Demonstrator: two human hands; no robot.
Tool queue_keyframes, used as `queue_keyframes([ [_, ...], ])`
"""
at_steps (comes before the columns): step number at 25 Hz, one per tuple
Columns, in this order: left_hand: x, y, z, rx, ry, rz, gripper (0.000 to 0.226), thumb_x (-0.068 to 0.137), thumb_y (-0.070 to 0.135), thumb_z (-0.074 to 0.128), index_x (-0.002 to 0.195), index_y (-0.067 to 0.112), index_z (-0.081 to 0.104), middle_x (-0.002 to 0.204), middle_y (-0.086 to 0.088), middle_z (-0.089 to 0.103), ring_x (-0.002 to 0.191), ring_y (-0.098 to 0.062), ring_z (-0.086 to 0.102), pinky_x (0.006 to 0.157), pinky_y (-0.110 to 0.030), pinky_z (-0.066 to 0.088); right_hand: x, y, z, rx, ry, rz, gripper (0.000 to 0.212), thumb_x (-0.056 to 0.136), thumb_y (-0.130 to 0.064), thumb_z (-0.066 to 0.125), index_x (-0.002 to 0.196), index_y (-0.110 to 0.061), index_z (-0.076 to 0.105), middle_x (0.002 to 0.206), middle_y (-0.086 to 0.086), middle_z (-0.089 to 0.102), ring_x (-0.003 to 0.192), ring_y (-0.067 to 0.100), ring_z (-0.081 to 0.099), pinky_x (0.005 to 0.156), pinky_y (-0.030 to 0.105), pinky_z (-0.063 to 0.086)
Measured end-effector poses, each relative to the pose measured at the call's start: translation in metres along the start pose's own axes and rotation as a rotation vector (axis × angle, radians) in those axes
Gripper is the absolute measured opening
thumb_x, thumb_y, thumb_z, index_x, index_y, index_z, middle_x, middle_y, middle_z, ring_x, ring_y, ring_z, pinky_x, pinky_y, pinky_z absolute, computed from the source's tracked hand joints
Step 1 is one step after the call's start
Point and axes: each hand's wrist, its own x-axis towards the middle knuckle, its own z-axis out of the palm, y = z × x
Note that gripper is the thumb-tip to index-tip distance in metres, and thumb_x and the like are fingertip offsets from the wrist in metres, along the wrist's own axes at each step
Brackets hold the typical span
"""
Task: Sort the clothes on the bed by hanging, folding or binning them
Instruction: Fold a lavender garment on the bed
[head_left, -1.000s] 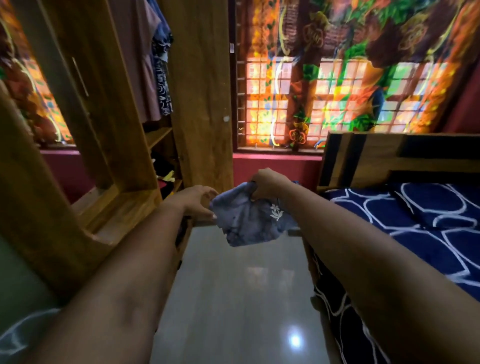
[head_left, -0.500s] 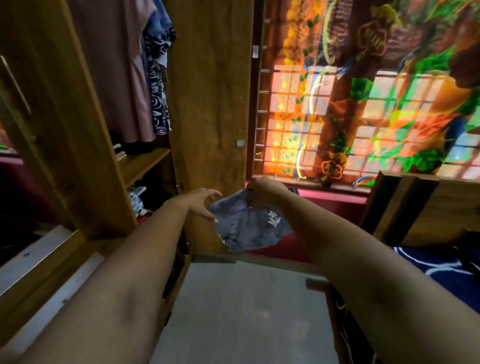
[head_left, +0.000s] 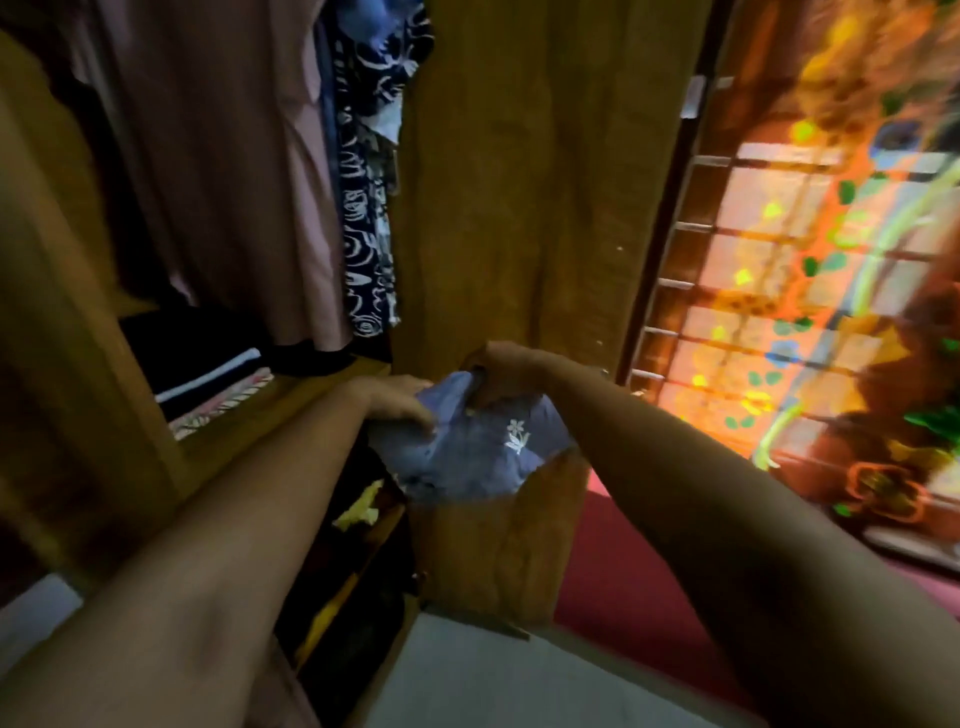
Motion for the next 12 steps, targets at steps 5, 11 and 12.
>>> queue_keyframes([
  [5,0.006,-0.033,-0.078,-0.368,0.302,-0.165,0.011,0.069,0.005,0.064,0.076,0.014,0.06,0.057,0.007,0.064,0.063,-0.012,0.059,0.056,-0.017,0.045,0.131,-0.005,-0.027,0.422,-0.143,-0.221,0.022,0.074,-0.019,0.081,0.092,-0.014,0.07,0.087,-0.003,0.068,0.075,0.006,0.061,0.066,0.017,0.048],
  [11,-0.031,-0.077,-0.155,-0.621,0.47,-0.579,0.058,0.031,0.012,0.063,0.086,-0.006,0.06,0.082,-0.021,0.062,0.071,-0.035,0.06,0.065,-0.032,0.051,0.247,-0.072,-0.057,0.598,-0.4,-0.586,0.012,0.076,-0.01,0.078,0.085,-0.014,0.071,0.08,-0.004,0.071,0.077,0.011,0.066,0.077,0.025,0.054],
  [12,-0.038,-0.074,-0.168,-0.627,0.534,-0.592,0.052,0.034,0.01,0.059,0.083,-0.006,0.06,0.078,-0.02,0.063,0.065,-0.033,0.06,0.06,-0.029,0.051,0.26,-0.085,-0.066,0.611,-0.395,-0.627,0.012,0.076,-0.01,0.078,0.085,-0.013,0.07,0.08,-0.004,0.071,0.075,0.01,0.066,0.075,0.024,0.055],
])
